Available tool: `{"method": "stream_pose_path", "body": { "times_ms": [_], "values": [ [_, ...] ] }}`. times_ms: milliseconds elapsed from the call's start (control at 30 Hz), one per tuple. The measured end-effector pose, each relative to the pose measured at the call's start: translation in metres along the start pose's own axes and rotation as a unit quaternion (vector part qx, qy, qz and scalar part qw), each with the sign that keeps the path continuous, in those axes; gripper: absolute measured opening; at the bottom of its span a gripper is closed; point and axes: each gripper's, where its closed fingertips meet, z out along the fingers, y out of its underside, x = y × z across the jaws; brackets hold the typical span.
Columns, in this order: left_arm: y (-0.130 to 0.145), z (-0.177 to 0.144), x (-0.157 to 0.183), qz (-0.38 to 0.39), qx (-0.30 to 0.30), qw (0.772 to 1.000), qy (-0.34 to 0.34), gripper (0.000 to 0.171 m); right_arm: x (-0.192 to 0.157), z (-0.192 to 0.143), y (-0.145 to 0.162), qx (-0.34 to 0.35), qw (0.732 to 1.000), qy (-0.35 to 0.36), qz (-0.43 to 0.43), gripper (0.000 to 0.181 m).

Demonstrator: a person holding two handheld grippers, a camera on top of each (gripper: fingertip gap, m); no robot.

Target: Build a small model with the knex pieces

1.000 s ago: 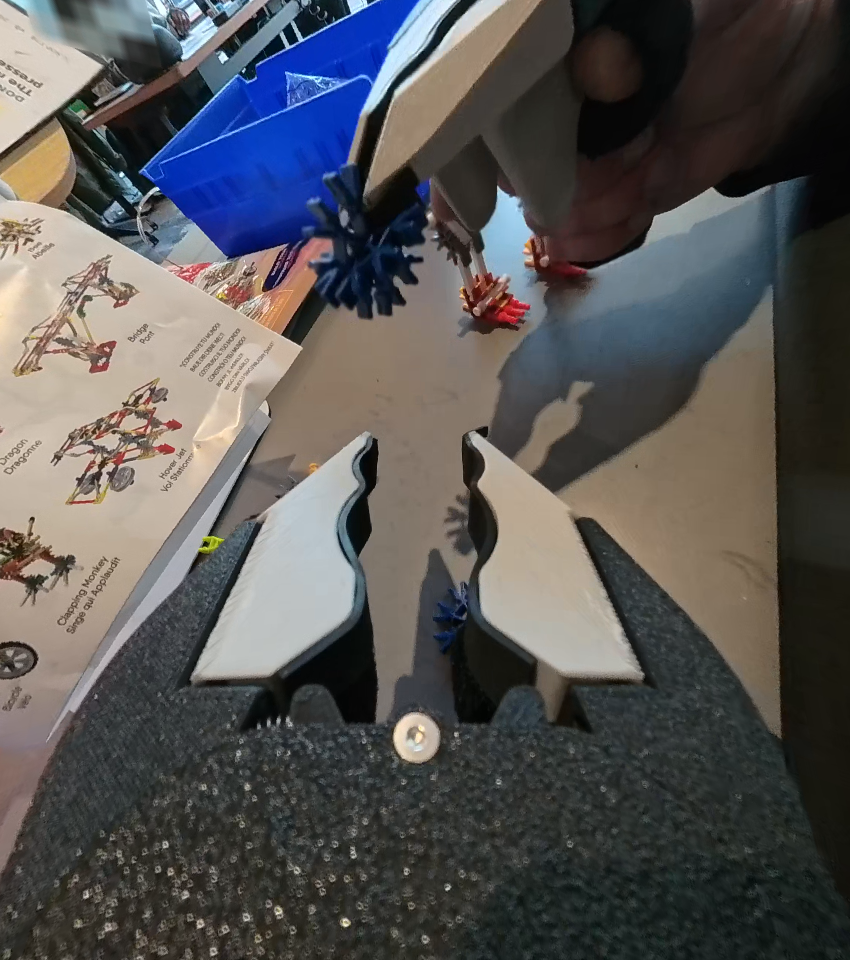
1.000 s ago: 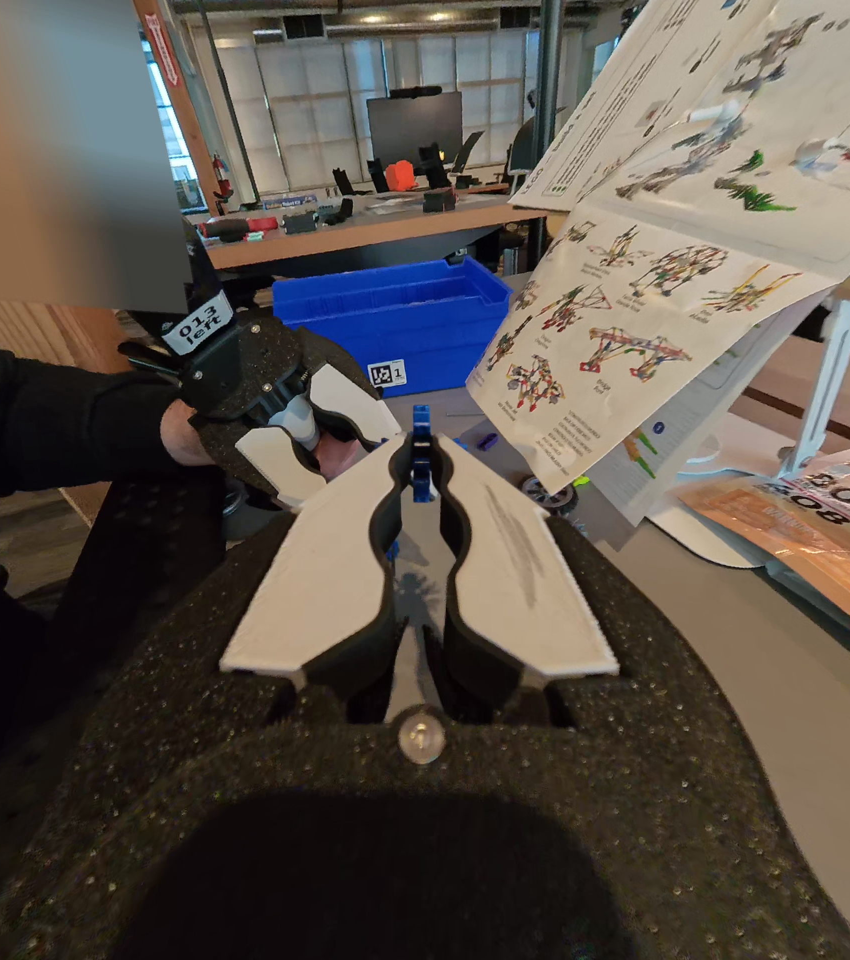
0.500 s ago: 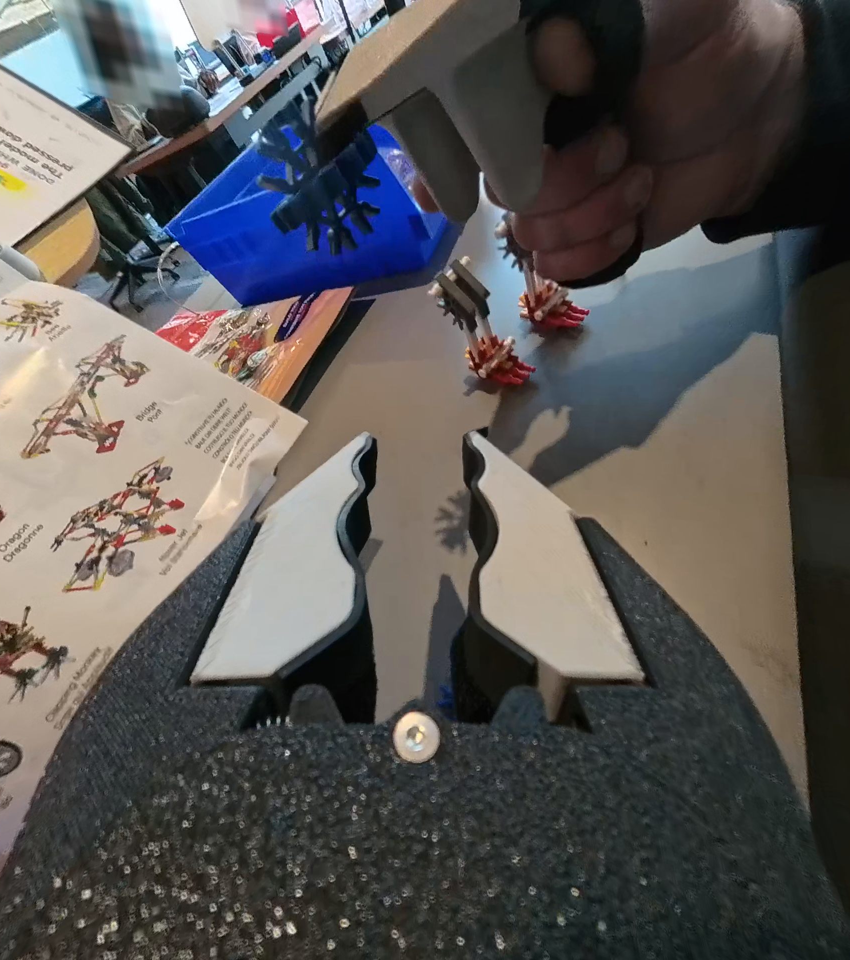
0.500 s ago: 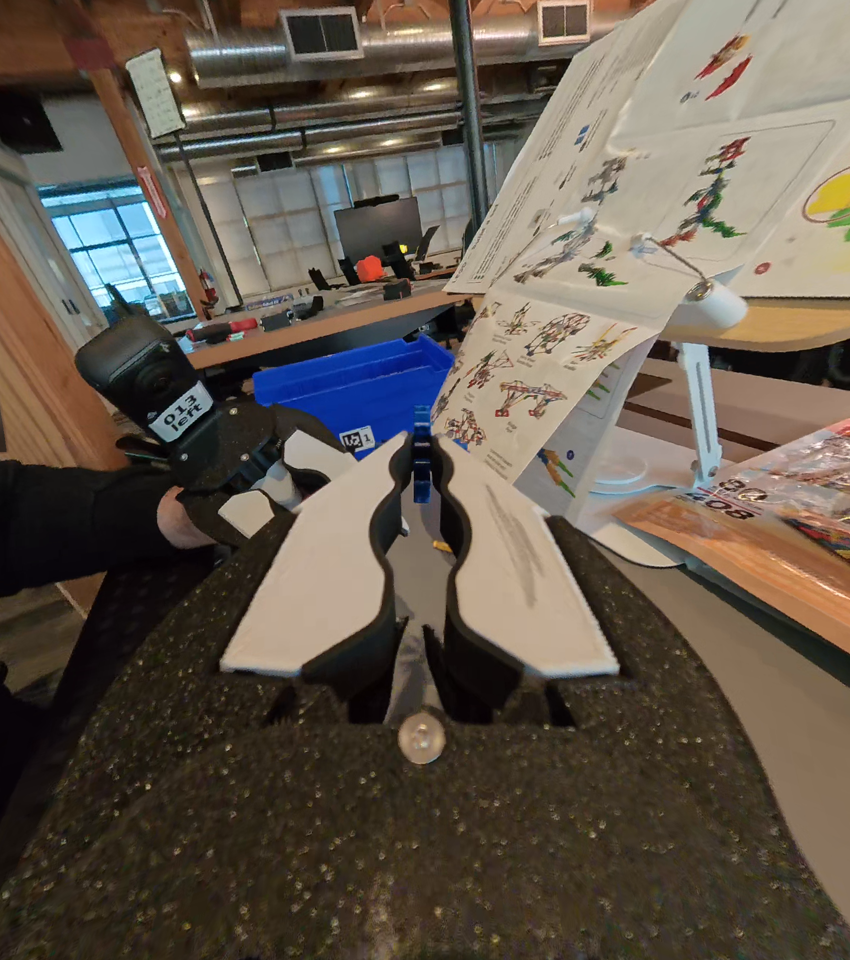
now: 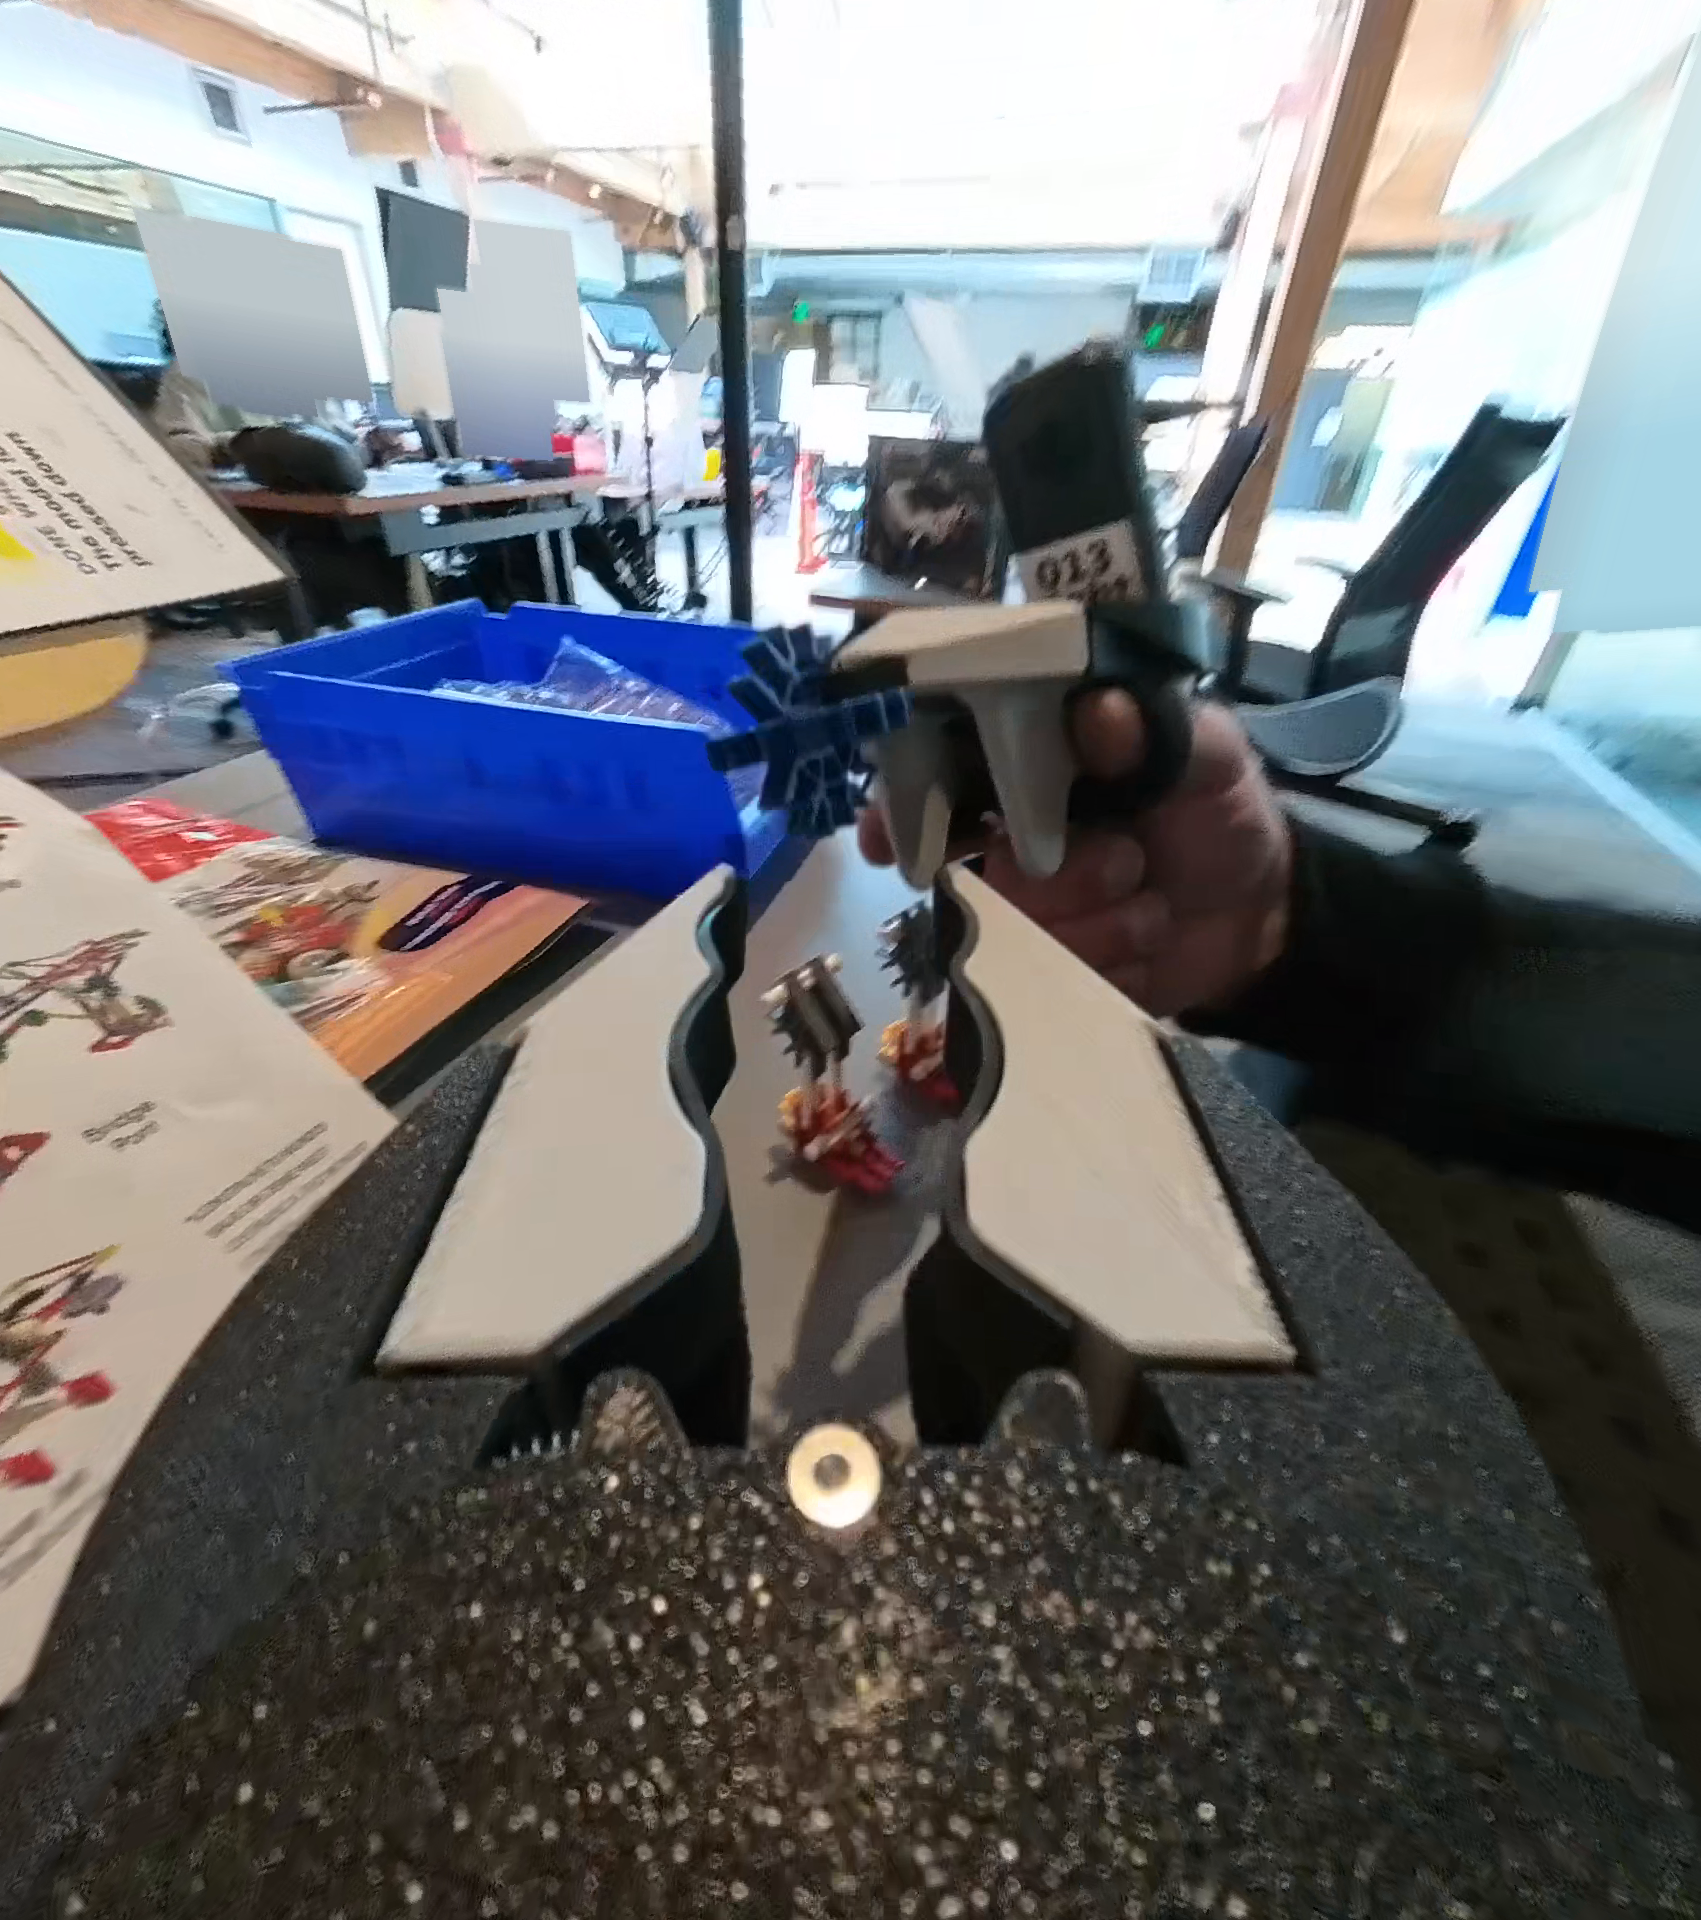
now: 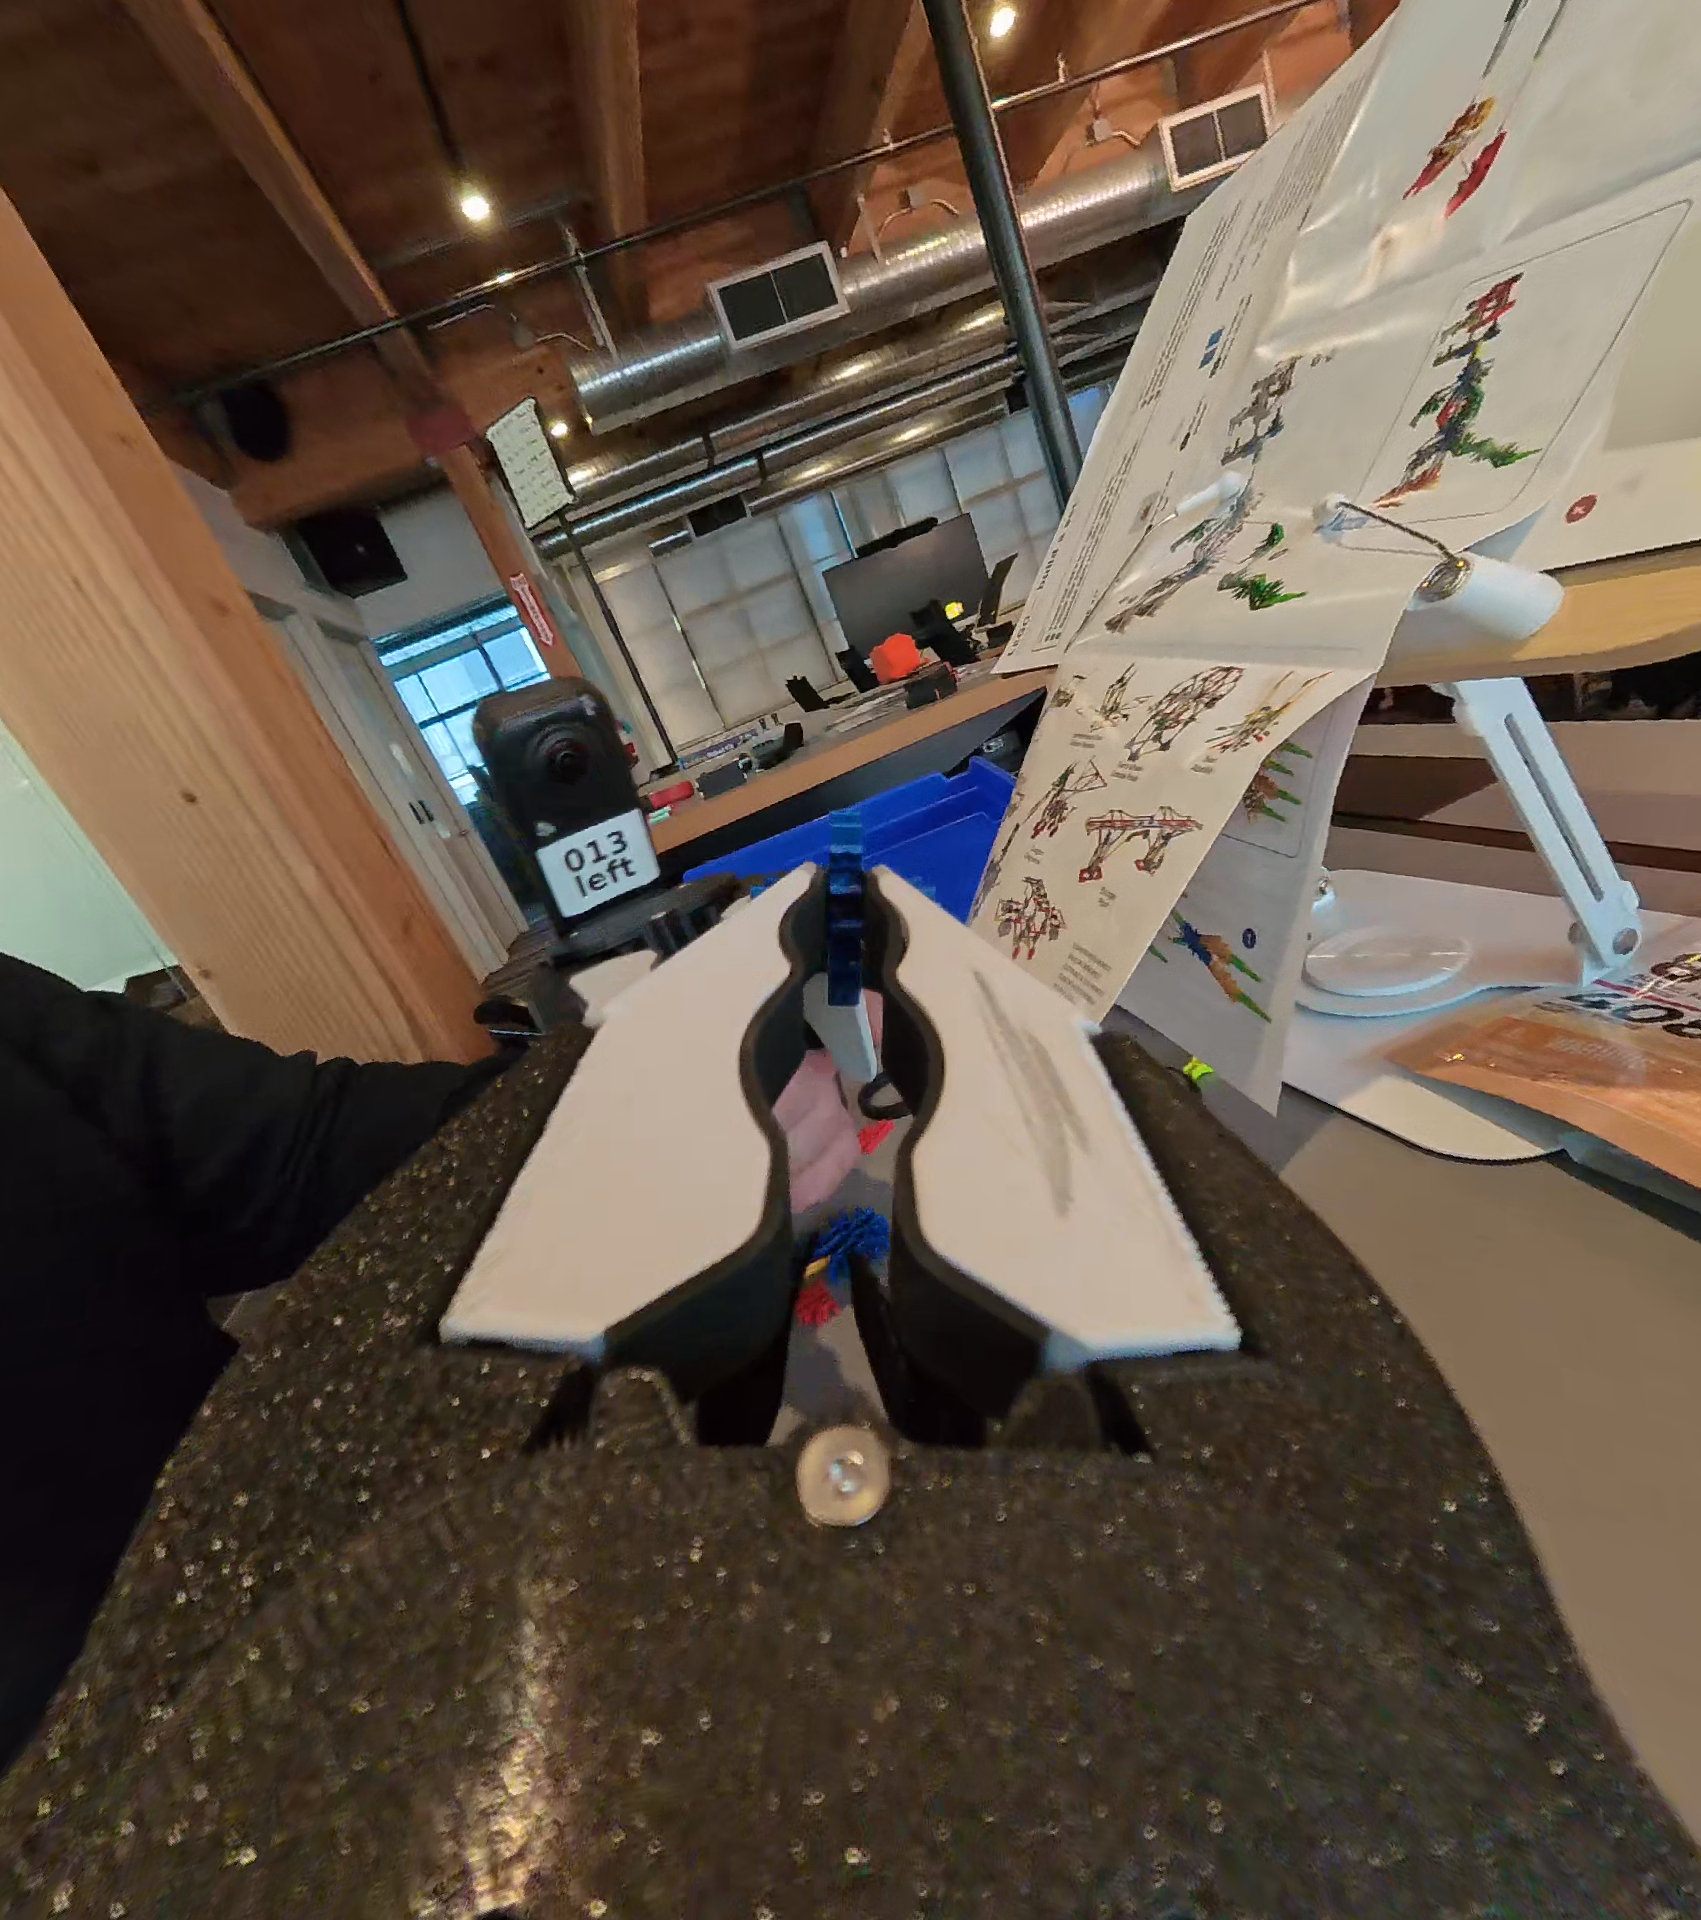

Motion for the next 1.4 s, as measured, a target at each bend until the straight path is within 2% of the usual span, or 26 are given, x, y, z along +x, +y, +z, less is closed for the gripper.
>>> {"method": "stream_pose_path", "body": {
  "times_ms": [133, 300, 700, 1233, 1333, 1400],
  "values": [
    [-0.015, -0.006, 0.004, -0.045, 0.051, 0.997, 0.039, 0.029, -0.005, 0.004, 0.008, -0.02, 1.0, -0.016, 0.003, 0.005],
    [-0.017, -0.009, 0.0, -0.053, 0.058, 0.996, 0.04, 0.009, -0.011, 0.005, 0.008, -0.022, 0.999, -0.031, 0.004, 0.005],
    [-0.015, -0.008, 0.007, -0.037, 0.05, 0.996, 0.058, 0.005, -0.012, 0.002, 0.009, -0.039, 0.997, -0.009, -0.063, 0.012],
    [0.005, 0.0, 0.007, -0.026, 0.008, 0.996, 0.085, 0.005, 0.0, -0.01, 0.025, -0.111, 0.982, 0.04, -0.144, 0.01],
    [0.006, 0.004, 0.005, -0.032, 0.012, 0.996, 0.082, 0.009, 0.001, -0.016, 0.024, -0.116, 0.981, 0.045, -0.151, 0.007],
    [0.004, 0.006, 0.003, -0.033, 0.017, 0.996, 0.078, 0.018, 0.007, -0.026, 0.015, -0.099, 0.981, 0.066, -0.151, 0.005]
  ]
}}
